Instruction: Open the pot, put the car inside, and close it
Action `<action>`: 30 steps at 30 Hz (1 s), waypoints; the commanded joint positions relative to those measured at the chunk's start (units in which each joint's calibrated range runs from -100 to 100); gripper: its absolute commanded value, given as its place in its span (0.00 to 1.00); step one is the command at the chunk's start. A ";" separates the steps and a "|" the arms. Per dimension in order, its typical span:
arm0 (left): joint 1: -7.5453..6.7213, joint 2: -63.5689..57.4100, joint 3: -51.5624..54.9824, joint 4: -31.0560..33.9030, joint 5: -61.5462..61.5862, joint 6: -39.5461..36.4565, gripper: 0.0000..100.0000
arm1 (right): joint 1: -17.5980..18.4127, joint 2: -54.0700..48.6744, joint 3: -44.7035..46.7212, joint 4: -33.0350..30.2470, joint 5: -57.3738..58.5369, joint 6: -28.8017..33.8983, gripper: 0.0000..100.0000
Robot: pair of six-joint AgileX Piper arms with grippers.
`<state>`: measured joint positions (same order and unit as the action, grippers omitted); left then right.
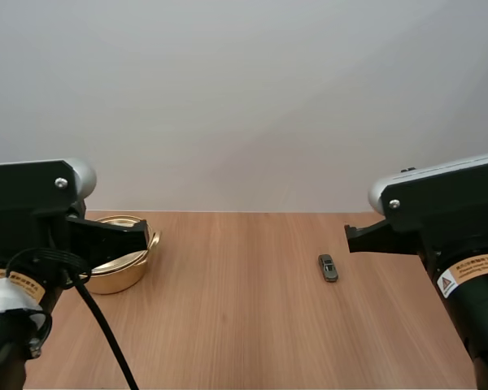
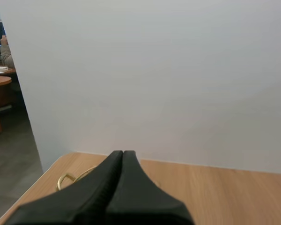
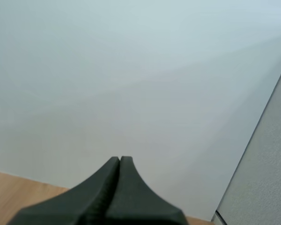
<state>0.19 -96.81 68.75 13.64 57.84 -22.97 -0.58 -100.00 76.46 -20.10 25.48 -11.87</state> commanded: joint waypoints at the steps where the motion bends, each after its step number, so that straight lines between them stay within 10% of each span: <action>1: 0.31 4.63 0.23 11.36 -10.38 0.03 0.00 | -0.05 1.22 -0.38 1.63 5.40 -2.95 0.00; 8: 3.49 29.20 -4.12 18.83 -9.57 3.41 0.00 | 0.10 13.86 -0.38 10.47 16.34 -19.16 0.00; 22: 6.42 59.59 -17.58 22.26 -12.89 3.53 0.02 | 0.10 19.91 -0.38 14.09 17.54 -19.79 0.00; 30: 6.42 68.65 -20.30 20.60 -4.79 5.90 0.78 | 0.10 19.91 -0.38 14.08 16.87 -19.79 0.00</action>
<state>6.62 -40.64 48.43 34.09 52.93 -16.94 -0.50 -80.06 76.00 -5.97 42.37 -31.66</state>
